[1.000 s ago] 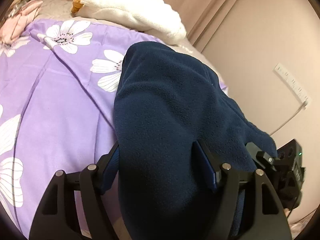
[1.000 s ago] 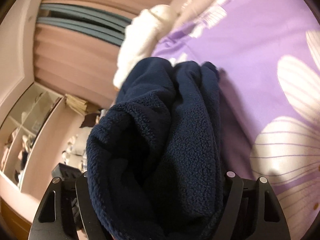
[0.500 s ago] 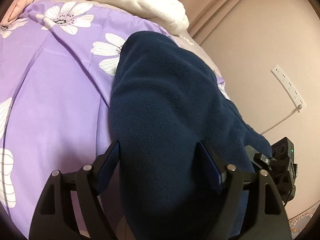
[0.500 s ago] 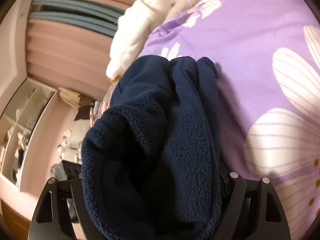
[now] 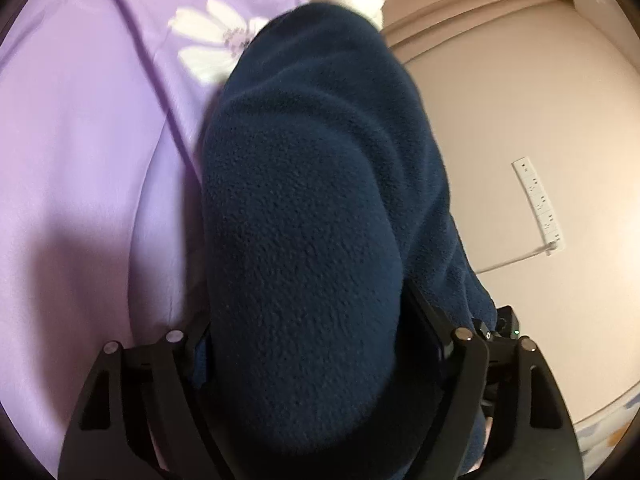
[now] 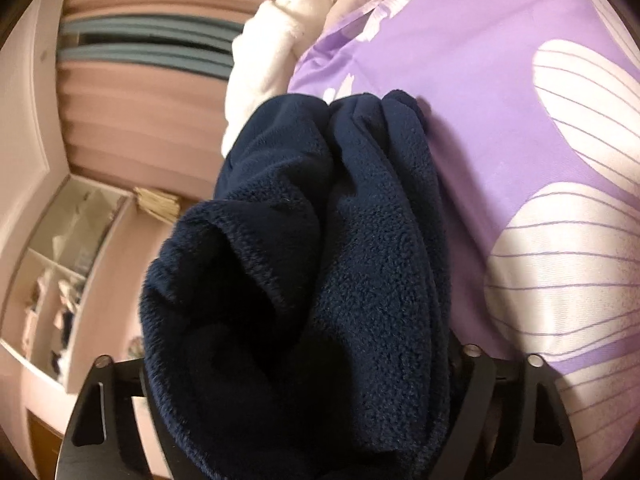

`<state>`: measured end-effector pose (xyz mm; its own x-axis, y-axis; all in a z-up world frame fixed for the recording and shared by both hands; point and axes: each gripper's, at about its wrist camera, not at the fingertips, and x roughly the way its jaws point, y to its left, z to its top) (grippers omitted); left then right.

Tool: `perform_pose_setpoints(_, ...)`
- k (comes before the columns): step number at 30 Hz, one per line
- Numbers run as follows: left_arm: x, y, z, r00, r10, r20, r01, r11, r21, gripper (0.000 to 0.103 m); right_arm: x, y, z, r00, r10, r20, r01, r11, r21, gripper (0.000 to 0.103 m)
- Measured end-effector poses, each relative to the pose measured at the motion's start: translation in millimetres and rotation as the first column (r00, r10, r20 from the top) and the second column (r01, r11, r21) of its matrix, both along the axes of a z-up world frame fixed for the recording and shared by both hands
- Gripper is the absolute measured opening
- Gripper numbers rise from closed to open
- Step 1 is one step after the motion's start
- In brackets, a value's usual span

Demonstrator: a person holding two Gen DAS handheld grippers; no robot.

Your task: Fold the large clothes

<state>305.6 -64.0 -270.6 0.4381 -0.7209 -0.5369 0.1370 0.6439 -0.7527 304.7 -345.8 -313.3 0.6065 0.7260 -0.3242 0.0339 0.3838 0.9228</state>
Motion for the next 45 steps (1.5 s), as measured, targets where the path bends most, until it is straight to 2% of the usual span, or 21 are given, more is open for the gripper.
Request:
perform_pose_setpoints(2, -6.4, -4.6, 10.5, 0.999, 0.011, 0.048, -0.014, 0.999, 0.051, 0.076, -4.9, -1.3, 5.3, 1.000, -0.005, 0.006, 0.005, 1.000, -0.005, 0.078)
perform_pose_setpoints(8, -14.8, -15.1, 39.3, 0.994, 0.018, 0.108, -0.031, 0.993, 0.118, 0.075, -12.0, -7.9, 19.9, 0.999, -0.002, 0.044, -0.001, 0.998, 0.057, 0.076)
perform_pose_setpoints(12, -32.1, -13.3, 66.7, 0.978, 0.025, 0.205, -0.049, 0.992, 0.115, 0.075, -11.9, -1.9, 44.3, 0.993, 0.012, 0.121, -0.019, 0.998, 0.059, 0.076)
perform_pose_setpoints(15, -51.6, -7.8, 95.0, 0.954, 0.028, 0.298, -0.066, 0.991, 0.118, 0.075, -12.9, 4.6, 68.9, 0.979, 0.025, 0.201, -0.035, 0.998, 0.046, 0.076)
perform_pose_setpoints(21, -71.6, 17.1, 131.4, 0.923, 0.065, 0.380, -0.102, 0.992, 0.078, 0.076, -17.8, 23.8, 111.1, 0.944, 0.047, 0.328, -0.053, 0.999, 0.009, 0.076)
perform_pose_setpoints(28, -77.8, 39.3, 148.3, 0.903, 0.081, 0.423, -0.128, 0.988, 0.085, 0.076, -7.3, 49.1, 124.9, 0.924, 0.081, 0.374, -0.092, 0.996, 0.010, 0.076)
perform_pose_setpoints(33, -82.1, 49.5, 151.0, 0.916, 0.095, 0.390, -0.136, 0.988, 0.078, 0.076, -8.8, 55.6, 125.0, 0.928, 0.081, 0.363, -0.090, 0.996, 0.007, 0.076)
perform_pose_setpoints(45, -97.3, 58.5, 163.7, 0.901, 0.102, 0.421, -0.130, 0.991, 0.039, 0.076, -20.6, 59.5, 141.3, 0.904, 0.069, 0.421, -0.057, 0.998, -0.042, 0.076)
